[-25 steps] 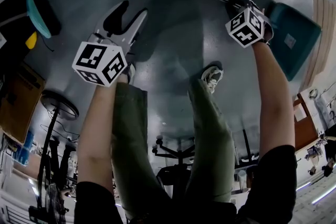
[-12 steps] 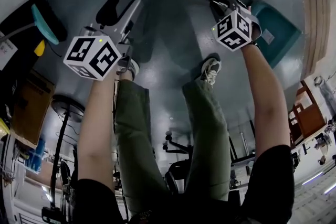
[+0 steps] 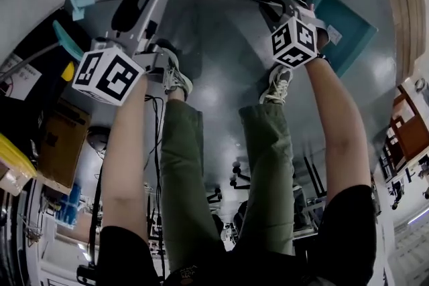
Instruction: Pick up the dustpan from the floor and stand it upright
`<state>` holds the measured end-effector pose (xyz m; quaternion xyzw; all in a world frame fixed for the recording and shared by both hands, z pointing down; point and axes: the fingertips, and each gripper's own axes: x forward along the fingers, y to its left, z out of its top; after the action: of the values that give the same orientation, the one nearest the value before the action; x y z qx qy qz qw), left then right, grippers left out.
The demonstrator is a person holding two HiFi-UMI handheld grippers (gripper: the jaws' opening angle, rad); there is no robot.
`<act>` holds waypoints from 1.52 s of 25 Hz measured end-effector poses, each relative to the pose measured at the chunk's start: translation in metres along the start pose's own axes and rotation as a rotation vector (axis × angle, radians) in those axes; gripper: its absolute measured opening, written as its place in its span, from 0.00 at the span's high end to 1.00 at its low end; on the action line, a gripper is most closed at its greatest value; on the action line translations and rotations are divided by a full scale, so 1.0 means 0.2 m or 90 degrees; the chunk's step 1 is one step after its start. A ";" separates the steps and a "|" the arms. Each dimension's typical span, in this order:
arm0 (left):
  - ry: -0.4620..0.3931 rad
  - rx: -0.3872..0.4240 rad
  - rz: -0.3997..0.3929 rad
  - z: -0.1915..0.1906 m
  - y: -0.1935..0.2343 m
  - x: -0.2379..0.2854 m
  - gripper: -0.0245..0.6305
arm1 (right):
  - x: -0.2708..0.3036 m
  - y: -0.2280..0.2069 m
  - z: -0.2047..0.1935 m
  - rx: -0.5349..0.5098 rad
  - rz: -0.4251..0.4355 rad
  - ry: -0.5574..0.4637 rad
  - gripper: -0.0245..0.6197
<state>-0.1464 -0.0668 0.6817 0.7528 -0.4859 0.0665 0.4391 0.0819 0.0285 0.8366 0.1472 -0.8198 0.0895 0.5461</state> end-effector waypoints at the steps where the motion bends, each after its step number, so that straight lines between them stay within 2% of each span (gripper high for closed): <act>1: -0.007 0.001 0.002 0.03 0.00 -0.01 0.48 | -0.01 0.01 0.01 -0.001 -0.001 -0.003 0.85; 3: -0.020 0.004 -0.001 0.08 -0.02 -0.03 0.49 | -0.04 0.02 0.03 -0.001 -0.003 -0.005 0.85; 5: -0.029 0.010 -0.024 0.13 -0.08 -0.05 0.58 | -0.07 0.03 0.04 0.000 -0.007 -0.003 0.85; 7: -0.032 0.021 -0.058 0.17 -0.19 -0.06 0.73 | -0.11 0.02 0.05 0.005 -0.011 -0.001 0.85; 10: -0.033 0.031 -0.087 0.22 -0.31 -0.08 0.75 | -0.18 0.00 0.07 0.022 -0.014 0.001 0.85; 15: -0.023 0.051 -0.100 0.24 -0.39 -0.13 0.75 | -0.31 -0.01 0.13 0.083 -0.029 -0.022 0.81; 17: -0.017 0.066 -0.103 0.24 -0.43 -0.15 0.76 | -0.42 -0.04 0.18 0.124 -0.054 -0.054 0.81; 21: -0.008 0.080 -0.104 0.23 -0.49 -0.20 0.76 | -0.76 -0.17 0.35 0.218 -0.148 -0.162 0.82; 26: 0.006 0.097 -0.095 0.21 -0.58 -0.22 0.76 | -1.17 -0.23 0.51 0.289 -0.224 -0.272 0.82; 35: 0.014 0.130 -0.093 0.29 -0.84 -0.29 0.76 | -1.81 -0.25 0.71 0.359 -0.277 -0.389 0.82; 38: 0.004 0.135 -0.091 0.34 -0.89 -0.32 0.76 | -2.00 -0.26 0.79 0.364 -0.296 -0.439 0.88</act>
<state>-0.0612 -0.0481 0.5013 0.8276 -0.4195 0.0884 0.3623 0.1057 -0.0115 0.4054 0.4902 -0.8410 0.1326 0.1866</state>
